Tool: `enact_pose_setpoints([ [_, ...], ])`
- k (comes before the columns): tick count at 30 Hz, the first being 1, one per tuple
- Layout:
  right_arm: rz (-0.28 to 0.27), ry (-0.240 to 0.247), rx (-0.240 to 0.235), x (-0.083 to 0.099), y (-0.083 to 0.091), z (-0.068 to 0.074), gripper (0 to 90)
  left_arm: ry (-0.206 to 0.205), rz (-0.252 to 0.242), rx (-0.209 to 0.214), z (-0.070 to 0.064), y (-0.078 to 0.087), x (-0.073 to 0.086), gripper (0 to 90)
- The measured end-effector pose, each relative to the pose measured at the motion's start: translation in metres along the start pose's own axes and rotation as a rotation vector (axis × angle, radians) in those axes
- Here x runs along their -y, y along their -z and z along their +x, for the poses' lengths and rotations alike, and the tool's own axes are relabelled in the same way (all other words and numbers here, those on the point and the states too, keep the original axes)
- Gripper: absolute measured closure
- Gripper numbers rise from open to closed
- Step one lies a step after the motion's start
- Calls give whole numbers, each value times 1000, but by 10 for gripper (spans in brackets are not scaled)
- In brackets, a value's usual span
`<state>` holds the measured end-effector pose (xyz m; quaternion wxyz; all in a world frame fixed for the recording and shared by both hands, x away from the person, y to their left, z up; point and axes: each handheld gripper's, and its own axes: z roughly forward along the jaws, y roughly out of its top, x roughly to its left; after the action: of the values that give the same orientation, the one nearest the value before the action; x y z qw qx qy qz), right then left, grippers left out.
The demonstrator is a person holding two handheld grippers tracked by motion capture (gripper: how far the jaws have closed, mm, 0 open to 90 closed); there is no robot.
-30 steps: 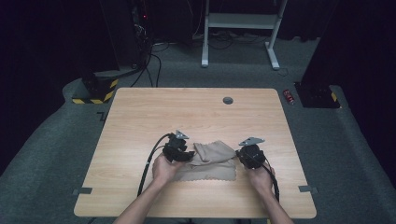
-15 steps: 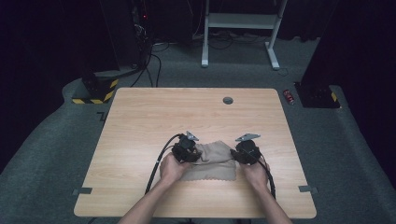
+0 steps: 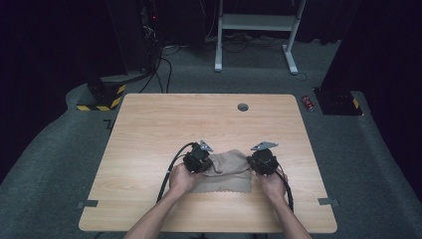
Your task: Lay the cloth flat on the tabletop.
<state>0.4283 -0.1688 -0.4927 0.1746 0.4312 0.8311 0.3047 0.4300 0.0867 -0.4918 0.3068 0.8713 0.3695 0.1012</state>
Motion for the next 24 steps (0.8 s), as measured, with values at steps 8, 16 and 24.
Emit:
enact_pose_setpoints([
  [8, -86, -2, -22, 0, 23, 2, 880, -10, -90, -21, 5, 45, 10, 895],
  [16, -72, 87, -112, 34, 37, 32, 879, -14, -48, 26, -11, 57, 58, 890],
  [24, -61, 118, -178, 47, 44, 42, 786, 50, -83, 46, -8, 66, 76, 770],
])
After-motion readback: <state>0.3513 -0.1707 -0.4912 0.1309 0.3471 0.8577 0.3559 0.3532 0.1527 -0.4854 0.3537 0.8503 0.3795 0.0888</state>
